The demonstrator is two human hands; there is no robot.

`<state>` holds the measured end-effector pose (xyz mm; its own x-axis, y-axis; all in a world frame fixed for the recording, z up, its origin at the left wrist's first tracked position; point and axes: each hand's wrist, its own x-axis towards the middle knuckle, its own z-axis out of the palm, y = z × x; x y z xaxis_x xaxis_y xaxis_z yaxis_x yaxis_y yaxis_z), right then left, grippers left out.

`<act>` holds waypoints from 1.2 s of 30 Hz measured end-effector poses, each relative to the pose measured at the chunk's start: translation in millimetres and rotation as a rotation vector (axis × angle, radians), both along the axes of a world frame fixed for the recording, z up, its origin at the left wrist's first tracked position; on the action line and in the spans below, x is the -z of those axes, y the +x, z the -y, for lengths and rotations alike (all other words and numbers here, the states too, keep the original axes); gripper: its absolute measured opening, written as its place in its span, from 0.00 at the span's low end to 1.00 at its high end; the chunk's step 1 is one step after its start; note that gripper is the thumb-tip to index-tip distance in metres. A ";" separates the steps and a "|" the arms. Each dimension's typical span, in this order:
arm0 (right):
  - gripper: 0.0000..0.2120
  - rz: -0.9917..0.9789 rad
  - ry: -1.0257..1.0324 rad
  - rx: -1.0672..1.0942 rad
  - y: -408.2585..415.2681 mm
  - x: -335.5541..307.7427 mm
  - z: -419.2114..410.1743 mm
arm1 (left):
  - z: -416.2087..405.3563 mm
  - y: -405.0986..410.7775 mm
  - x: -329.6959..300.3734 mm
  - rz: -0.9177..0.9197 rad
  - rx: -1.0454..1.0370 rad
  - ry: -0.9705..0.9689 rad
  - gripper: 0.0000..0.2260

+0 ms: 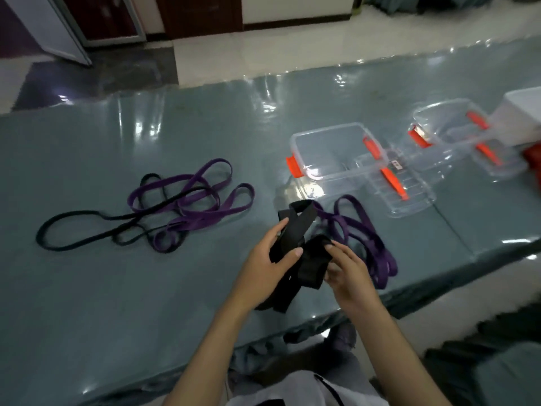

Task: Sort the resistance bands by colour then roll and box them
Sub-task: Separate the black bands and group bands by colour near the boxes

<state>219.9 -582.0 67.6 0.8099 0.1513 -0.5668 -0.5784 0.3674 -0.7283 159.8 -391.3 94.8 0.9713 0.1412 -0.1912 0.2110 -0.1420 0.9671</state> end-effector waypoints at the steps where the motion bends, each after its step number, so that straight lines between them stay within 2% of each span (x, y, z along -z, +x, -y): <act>1: 0.17 -0.019 0.033 0.033 11.5 0.9 14.1 | 15.9 13.5 -0.2 0.004 0.015 0.000 0.31; 5: 0.09 -0.061 0.146 0.086 62.8 1.1 80.7 | 86.3 73.3 -3.7 0.025 0.029 0.005 0.30; 8: 0.13 -0.066 0.177 0.117 102.2 -4.3 134.3 | 144.0 117.2 -6.8 0.037 0.013 -0.016 0.29; 11: 0.07 -0.070 0.174 0.140 139.6 -10.0 187.8 | 199.9 158.7 -12.5 0.053 0.033 -0.003 0.29; 18: 0.02 -0.070 0.182 0.287 206.2 -11.0 299.6 | 311.7 242.2 -27.1 0.037 0.159 0.036 0.29; 22: 0.05 -0.025 0.165 0.345 238.9 -16.2 344.0 | 357.0 288.0 -34.8 0.049 0.249 0.041 0.27; 25: 0.07 0.020 0.131 0.406 263.6 -23.7 372.4 | 389.1 322.3 -36.4 0.063 0.260 -0.020 0.26; 27: 0.01 0.051 0.104 0.455 282.0 -27.9 391.3 | 410.5 344.6 -33.5 0.073 0.250 -0.072 0.25; 30: 0.05 0.105 0.044 0.502 309.9 -26.4 415.8 | 436.5 373.4 -21.7 0.069 0.211 -0.151 0.25; 33: 0.05 0.133 -0.047 0.498 334.8 -13.8 431.8 | 454.5 396.8 0.4 0.012 0.164 -0.202 0.25; 36: 0.10 0.123 -0.199 0.461 354.6 13.2 439.2 | 462.4 415.3 36.1 -0.107 0.198 -0.186 0.27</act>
<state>574.5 -1021.2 54.4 0.8291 -0.3386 -0.4448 -0.2947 0.4113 -0.8625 575.1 -853.7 58.7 0.9493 -0.0965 -0.2993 0.2995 -0.0129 0.9540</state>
